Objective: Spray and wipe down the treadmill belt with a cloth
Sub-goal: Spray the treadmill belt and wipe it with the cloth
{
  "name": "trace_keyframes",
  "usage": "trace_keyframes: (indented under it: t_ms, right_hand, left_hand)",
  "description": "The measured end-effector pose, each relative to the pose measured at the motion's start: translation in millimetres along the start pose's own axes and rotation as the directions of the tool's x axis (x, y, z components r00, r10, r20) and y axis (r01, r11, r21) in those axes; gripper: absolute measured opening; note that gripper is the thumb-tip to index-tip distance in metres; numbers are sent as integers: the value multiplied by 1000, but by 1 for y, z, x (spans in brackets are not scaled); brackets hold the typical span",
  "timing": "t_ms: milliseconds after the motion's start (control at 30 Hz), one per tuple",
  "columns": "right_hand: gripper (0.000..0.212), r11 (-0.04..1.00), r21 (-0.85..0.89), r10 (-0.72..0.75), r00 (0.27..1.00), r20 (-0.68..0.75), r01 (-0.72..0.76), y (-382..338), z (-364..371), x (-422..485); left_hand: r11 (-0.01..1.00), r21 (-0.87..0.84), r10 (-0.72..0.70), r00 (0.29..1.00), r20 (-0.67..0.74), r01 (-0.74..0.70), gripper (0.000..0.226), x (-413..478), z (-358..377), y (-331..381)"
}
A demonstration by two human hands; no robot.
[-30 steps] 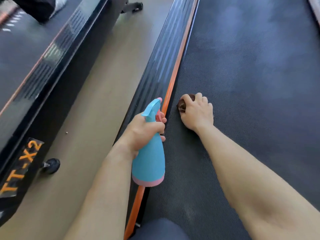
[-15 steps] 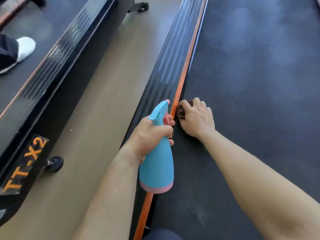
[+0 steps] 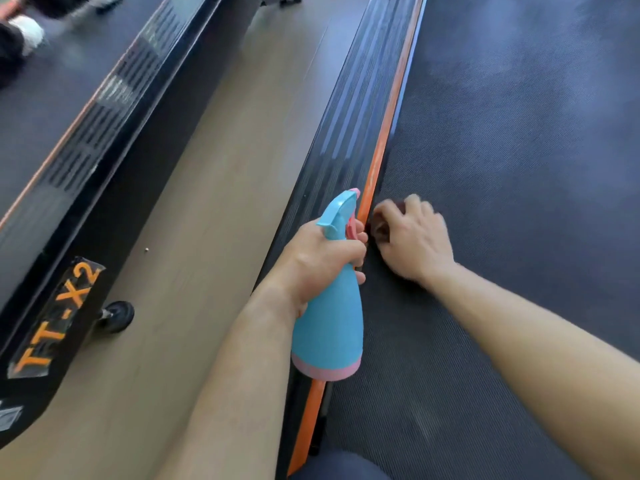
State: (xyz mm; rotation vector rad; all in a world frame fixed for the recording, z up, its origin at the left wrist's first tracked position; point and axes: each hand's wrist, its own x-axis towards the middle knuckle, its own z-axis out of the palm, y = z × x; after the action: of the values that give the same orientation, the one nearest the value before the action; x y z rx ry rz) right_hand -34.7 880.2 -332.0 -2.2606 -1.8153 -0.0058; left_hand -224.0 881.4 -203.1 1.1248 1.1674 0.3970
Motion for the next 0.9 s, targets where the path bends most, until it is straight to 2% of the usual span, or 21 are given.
trace_keyframes:
  t_ms: [100, 167, 233, 333, 433, 567, 733, 800, 900]
  right_hand:
    - [36, 974, 11, 225, 974, 36, -225, -6, 3, 44]
    - [37, 961, 19, 273, 960, 58, -275, -10, 2, 51]
    - [38, 976, 8, 218, 974, 55, -219, -14, -1, 31]
    - [41, 1000, -19, -25, 1000, 1, 25, -13, -4, -27]
    - [51, 977, -31, -210, 974, 81, 213, -3, -8, -37]
    - [42, 995, -18, -95, 994, 61, 96, -2, -2, 1]
    - [41, 997, -19, 73, 997, 24, -72, -15, -1, -17]
    - [41, 1000, -6, 25, 999, 21, -25, -17, -7, -48]
    - [44, 983, -2, -184, 981, 55, 185, -6, -14, -101]
  left_hand:
    - [1000, -4, 9, 1000, 9, -9, 31, 2, 0, -1]
    - [1000, -11, 18, 1000, 3, -18, 31, 1, -1, -1]
    - [1000, -23, 19, 1000, 3, -19, 31, 0, -2, -1]
    - [1000, -14, 17, 1000, 2, -16, 31, 3, -3, 0]
    - [1000, 7, -2, 1000, -5, 2, 29, 6, -1, -2]
    - [998, 54, -9, 1000, -25, 10, 33, 7, 1, -2]
    - [997, 81, 9, 999, -32, -6, 55, 0, 4, -2]
    - [997, 80, 2, 1000, -26, 0, 47, -1, 5, -1]
    - [998, 66, 3, 999, -33, -1, 36, -2, 6, 1]
